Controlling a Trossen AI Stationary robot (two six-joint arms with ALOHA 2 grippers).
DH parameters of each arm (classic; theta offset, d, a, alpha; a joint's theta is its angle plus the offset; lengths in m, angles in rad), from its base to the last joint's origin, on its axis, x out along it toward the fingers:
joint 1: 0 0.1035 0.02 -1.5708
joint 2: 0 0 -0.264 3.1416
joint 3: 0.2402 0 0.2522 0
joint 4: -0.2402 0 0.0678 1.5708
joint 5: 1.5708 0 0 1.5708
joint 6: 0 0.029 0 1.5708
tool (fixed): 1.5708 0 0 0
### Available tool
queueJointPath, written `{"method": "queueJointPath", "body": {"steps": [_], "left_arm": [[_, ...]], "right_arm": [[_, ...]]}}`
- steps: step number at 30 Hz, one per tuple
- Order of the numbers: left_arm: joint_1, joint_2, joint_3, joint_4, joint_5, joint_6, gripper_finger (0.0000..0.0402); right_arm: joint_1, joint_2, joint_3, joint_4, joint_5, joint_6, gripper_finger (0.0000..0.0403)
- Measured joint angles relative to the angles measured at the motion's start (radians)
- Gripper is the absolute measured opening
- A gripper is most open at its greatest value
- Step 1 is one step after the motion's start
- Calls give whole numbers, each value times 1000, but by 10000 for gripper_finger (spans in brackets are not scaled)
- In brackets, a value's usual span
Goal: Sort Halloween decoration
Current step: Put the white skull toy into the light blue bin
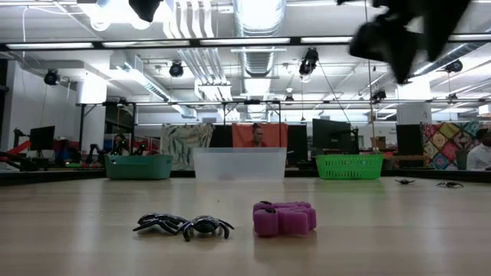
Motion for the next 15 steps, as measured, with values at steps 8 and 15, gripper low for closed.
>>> {"method": "queueJointPath", "body": {"steps": [8, 15], "left_arm": [[17, 0, 0, 15, 0, 8, 0], [42, 0, 0, 25, 0, 8, 0]], "right_arm": [[182, 0, -136, -159, 0, 134, 187], [328, 0, -224, -183, -53, 259, 187]]}}
